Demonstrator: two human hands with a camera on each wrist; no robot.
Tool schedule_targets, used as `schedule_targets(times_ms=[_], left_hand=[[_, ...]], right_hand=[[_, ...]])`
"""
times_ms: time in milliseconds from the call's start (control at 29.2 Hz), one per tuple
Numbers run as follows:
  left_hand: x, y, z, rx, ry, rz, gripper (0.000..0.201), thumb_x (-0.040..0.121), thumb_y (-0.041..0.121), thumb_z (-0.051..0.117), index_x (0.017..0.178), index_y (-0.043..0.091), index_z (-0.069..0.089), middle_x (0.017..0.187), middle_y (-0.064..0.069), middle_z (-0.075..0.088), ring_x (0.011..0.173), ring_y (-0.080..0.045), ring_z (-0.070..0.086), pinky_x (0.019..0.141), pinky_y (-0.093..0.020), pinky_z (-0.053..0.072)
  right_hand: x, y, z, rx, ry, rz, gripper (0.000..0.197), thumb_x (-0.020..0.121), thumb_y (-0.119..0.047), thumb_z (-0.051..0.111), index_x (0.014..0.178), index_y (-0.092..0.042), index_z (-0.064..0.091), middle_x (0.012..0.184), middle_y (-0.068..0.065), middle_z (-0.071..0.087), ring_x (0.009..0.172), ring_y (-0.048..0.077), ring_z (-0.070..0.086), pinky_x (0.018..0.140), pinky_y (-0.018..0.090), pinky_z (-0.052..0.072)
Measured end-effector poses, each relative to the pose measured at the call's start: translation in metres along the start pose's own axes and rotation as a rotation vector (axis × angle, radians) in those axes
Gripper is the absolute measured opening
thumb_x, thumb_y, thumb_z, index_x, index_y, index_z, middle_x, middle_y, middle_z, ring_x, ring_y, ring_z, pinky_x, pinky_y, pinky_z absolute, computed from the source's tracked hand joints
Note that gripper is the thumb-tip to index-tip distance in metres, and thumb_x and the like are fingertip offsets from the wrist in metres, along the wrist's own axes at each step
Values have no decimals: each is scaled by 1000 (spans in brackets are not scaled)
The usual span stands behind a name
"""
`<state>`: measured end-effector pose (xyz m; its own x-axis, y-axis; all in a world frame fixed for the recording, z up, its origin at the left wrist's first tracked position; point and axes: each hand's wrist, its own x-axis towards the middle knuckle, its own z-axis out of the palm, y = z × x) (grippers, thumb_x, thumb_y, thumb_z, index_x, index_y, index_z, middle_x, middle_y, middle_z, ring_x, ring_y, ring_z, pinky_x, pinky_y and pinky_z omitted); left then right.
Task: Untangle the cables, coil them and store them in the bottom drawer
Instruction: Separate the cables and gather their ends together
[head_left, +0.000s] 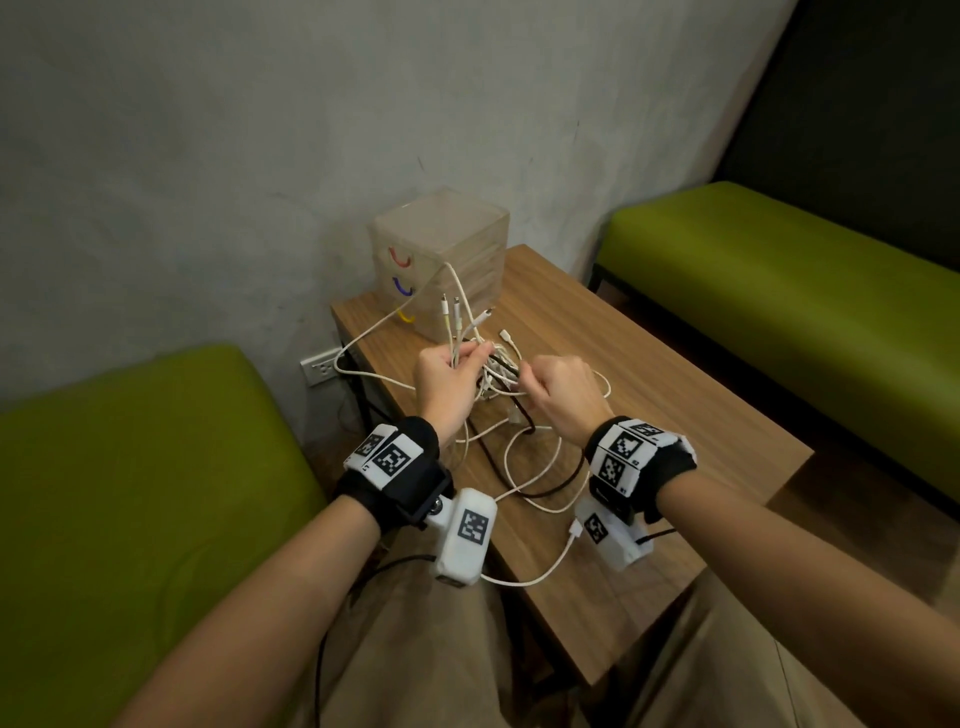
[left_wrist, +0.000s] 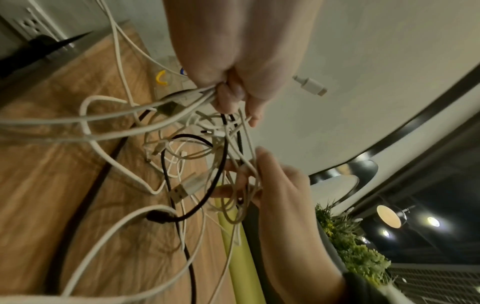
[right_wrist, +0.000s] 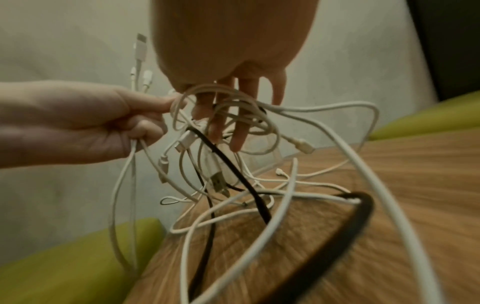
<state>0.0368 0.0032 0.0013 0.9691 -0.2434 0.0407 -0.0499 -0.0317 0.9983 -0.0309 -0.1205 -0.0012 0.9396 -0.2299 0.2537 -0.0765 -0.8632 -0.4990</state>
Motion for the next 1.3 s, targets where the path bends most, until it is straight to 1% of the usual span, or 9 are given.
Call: schedule_targets(times_ms=[137,274,411,513,650,753,1061,1197,1300], left_hand=[[-1,-3,-1,34,-36,4,21,83,21,65,91,1,71,57,0,56,50,-11,44,50,-21,35],[-6,-3,-1,48,-64,35,22,84,19,64,95,1,71,80,-20,68,49,-1,45,47,-13,35],[-8,-1,-4,55,-86,57,19,85,18,63,94,3,72,70,-4,62,43,0,47,48,-12,36],[-9,-1,-4,58,-95,58,19,85,18,63,94,4,72,64,1,60,45,1,48,49,-10,37],[-11,1,0,14,-120,67,17,84,16,64,94,4,71,54,11,53,42,3,48,46,-8,34],[-10,3,2,-5,-125,73,17,83,14,66,96,4,71,53,13,52,41,4,48,45,-6,34],[1,-10,-10,364,-183,130,18,73,22,74,90,23,70,82,-8,65,76,-18,55,65,-23,46],[3,-13,-16,573,-273,181,20,76,22,67,96,20,67,75,-6,56,81,-20,47,71,-25,40],[9,-11,-21,579,-216,196,20,77,16,66,96,15,69,67,-3,53,77,-20,47,68,-26,39]], right_hand=[[7,-5,2,-135,7,-9,35,91,-30,54,61,-12,55,52,-1,52,49,17,44,76,35,42],[4,-10,5,-181,40,-44,24,82,-30,66,63,-19,54,61,-9,51,59,11,44,85,39,43],[-1,-10,5,-153,78,-71,16,79,-28,69,74,-18,59,76,-3,63,66,12,53,65,29,43],[-1,-8,5,-177,70,-104,28,85,-34,63,110,-22,59,85,-5,55,73,14,53,62,28,34],[-3,-6,4,-220,102,-108,22,90,-30,56,108,-24,68,83,-3,54,79,20,58,99,56,32],[-3,-4,5,-177,185,-97,19,89,-26,58,103,-22,69,88,1,64,83,20,63,105,66,21],[-7,4,5,-60,141,-58,17,89,-23,59,101,-15,68,90,5,71,87,22,65,110,63,17],[-4,1,0,-25,72,-59,16,86,-24,62,97,-20,72,85,3,72,81,18,63,110,54,17],[-3,4,-5,121,113,-79,11,82,-21,66,89,-20,75,81,-5,71,71,2,59,101,41,31]])
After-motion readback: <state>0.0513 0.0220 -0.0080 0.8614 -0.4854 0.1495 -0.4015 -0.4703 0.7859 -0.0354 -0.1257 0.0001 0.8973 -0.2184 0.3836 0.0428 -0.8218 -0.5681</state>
